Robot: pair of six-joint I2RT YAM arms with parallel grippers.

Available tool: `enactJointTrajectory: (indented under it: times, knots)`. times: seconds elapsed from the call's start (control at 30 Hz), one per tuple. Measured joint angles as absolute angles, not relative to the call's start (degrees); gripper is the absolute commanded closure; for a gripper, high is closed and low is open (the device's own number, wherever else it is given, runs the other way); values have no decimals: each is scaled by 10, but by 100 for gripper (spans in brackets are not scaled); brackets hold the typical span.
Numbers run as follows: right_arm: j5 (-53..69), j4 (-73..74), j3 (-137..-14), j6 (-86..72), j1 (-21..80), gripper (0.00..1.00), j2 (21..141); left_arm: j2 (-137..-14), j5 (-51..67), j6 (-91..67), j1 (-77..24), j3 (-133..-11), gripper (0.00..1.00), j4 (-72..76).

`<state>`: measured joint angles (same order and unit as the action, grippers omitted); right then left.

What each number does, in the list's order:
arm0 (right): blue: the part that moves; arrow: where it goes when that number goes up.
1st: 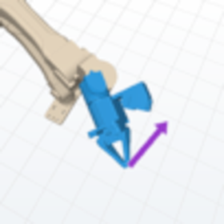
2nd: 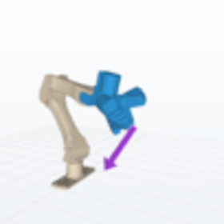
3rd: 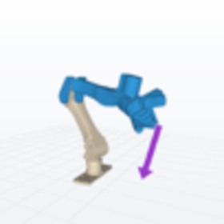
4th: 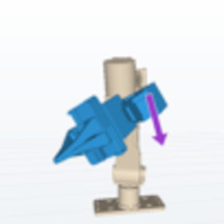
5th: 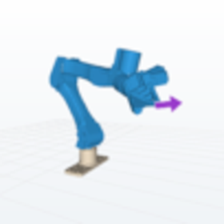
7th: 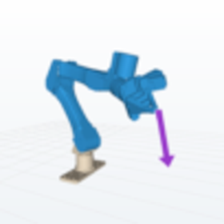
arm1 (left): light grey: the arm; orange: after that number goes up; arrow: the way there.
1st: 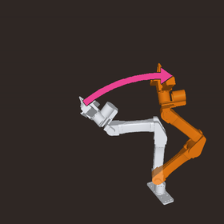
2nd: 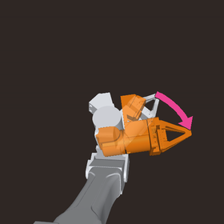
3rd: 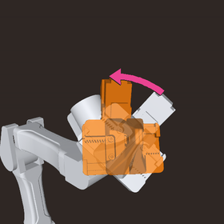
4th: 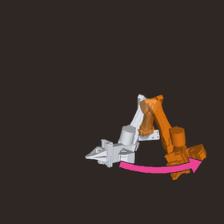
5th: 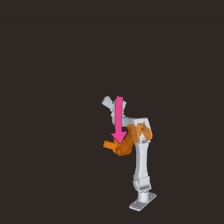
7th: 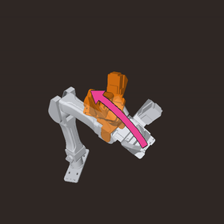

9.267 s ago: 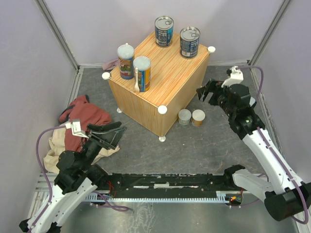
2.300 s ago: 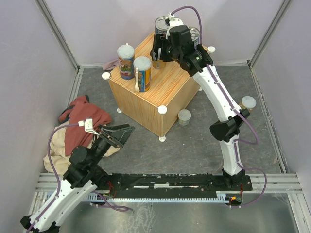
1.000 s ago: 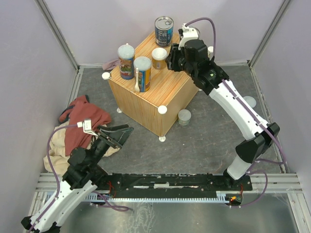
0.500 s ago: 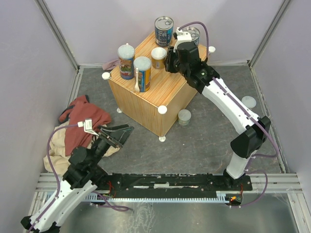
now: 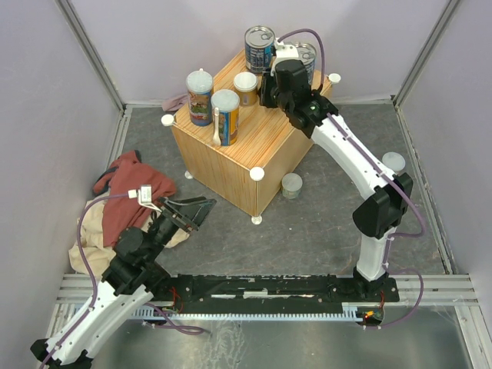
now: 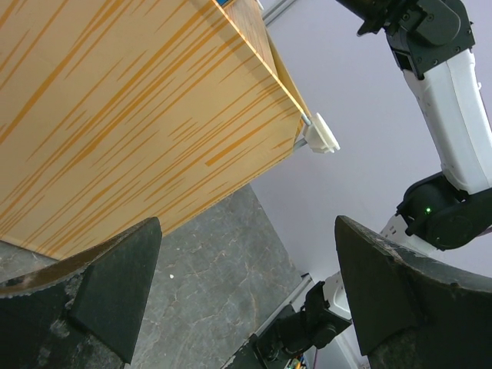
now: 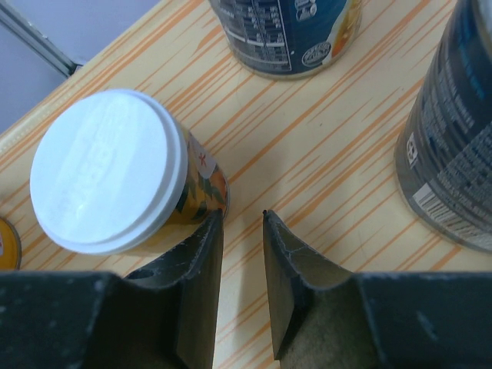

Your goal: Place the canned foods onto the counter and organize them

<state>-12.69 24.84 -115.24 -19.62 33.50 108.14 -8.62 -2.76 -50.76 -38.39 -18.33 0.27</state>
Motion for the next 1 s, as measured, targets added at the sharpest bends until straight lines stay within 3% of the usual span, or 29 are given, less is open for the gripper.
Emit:
enactJointTrajectory:
  times: [0.37, 1.0]
  knots:
    - [-112, 251, -1205, -196, 332, 66, 1122, -88, -29, -507, -384, -183, 0, 6]
    - [-97, 227, -1080, -175, 333, 66, 1026, -88, -29, -507, -384, -183, 0, 10]
